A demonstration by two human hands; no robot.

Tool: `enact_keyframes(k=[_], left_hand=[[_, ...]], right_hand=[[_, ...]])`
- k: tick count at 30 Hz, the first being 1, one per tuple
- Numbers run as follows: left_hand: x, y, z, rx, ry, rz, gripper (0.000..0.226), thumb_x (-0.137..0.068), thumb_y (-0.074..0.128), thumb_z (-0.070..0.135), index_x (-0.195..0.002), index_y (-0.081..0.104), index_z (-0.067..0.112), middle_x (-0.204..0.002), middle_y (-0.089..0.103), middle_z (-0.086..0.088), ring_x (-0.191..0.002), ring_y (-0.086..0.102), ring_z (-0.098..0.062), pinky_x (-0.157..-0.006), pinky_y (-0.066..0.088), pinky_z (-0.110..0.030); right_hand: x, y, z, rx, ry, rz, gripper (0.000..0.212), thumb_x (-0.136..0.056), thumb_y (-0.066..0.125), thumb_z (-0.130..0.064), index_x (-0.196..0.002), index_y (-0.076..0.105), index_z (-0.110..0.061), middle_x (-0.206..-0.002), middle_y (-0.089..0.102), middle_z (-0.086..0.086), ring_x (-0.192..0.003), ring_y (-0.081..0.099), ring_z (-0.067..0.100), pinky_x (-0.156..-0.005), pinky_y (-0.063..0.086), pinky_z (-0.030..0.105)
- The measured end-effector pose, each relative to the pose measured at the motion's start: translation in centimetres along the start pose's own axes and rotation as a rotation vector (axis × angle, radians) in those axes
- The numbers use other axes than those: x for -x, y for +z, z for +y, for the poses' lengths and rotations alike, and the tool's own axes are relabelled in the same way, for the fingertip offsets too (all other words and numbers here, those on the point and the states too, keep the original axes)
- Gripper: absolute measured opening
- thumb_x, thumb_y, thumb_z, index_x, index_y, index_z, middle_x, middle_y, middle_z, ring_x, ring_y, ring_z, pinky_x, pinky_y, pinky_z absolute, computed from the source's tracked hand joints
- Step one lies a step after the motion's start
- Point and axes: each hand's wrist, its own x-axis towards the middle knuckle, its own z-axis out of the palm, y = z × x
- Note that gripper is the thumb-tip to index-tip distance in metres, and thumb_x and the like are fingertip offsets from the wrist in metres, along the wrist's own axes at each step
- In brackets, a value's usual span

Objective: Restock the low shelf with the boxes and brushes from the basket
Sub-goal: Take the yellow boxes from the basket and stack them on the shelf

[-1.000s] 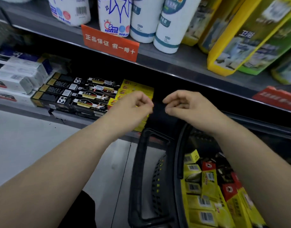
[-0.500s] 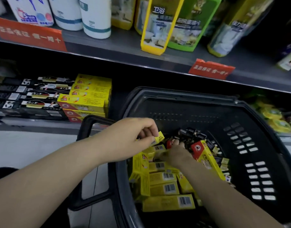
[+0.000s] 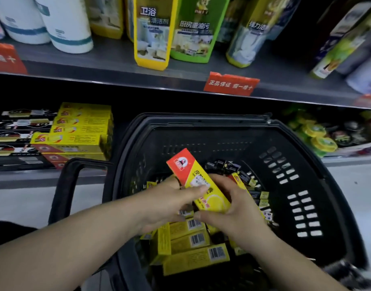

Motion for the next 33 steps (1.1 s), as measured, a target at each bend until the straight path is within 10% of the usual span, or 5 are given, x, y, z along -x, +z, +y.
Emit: enact_keyframes(k=[6, 13, 18, 24, 33], left_hand=[[-0.9, 0.0, -0.5, 0.308, 0.007, 0.187, 0.043, -0.080, 0.069, 0.013, -0.120, 0.054, 0.007, -0.106, 0.069, -0.019, -0.094, 0.067, -0.034, -0.082, 0.054, -0.049], [-1.4, -1.1, -0.4, 0.257, -0.023, 0.149, 0.033, -0.084, 0.055, 0.006, -0.117, 0.055, 0.007, -0.081, 0.066, -0.009, -0.062, 0.068, -0.018, -0.058, 0.051, -0.032], [-1.6, -1.3, -0.4, 0.228, -0.032, 0.154, 0.020, -0.084, 0.053, 0.007, -0.103, 0.058, 0.008, -0.085, 0.062, -0.010, -0.072, 0.062, -0.022, -0.061, 0.049, -0.034], [-1.7, -1.5, -0.4, 0.215, -0.043, 0.147, 0.010, -0.086, 0.052, 0.010, -0.093, 0.059, 0.011, -0.088, 0.059, -0.011, -0.076, 0.059, -0.021, -0.064, 0.046, -0.033], [-1.9, -0.9, -0.5, 0.300, 0.002, 0.203, 0.033, -0.090, 0.055, 0.018, -0.122, 0.054, 0.011, -0.105, 0.070, -0.015, -0.092, 0.067, -0.028, -0.074, 0.053, -0.040]], right_hand=[[0.3, -1.9, -0.9, -0.006, -0.085, -0.344, 0.062, -0.077, 0.067, -0.042, -0.133, 0.040, -0.041, -0.132, 0.050, -0.027, -0.124, 0.042, -0.010, -0.102, 0.035, 0.009], [-5.6, -6.4, 6.6, 0.623, 0.364, -0.029, 0.067, -0.084, 0.067, -0.031, -0.140, 0.033, -0.017, -0.141, 0.042, 0.005, -0.126, 0.045, 0.023, -0.100, 0.042, 0.035], [-5.8, -6.0, 11.9, 0.650, 0.622, -0.096, 0.079, -0.088, 0.060, -0.018, -0.148, 0.010, -0.007, -0.132, 0.052, 0.014, -0.108, 0.058, 0.027, -0.074, 0.046, 0.030], [-5.3, -4.5, 6.8, 0.363, 0.375, 0.002, 0.036, -0.080, 0.068, -0.027, -0.103, 0.043, -0.016, -0.078, 0.056, 0.000, -0.059, 0.057, 0.013, -0.043, 0.042, 0.022], [-0.9, 1.8, 1.2, -0.140, 0.120, -0.278, 0.066, -0.077, 0.049, -0.057, -0.139, 0.027, -0.048, -0.135, 0.051, -0.018, -0.125, 0.048, 0.006, -0.105, 0.039, 0.037]])
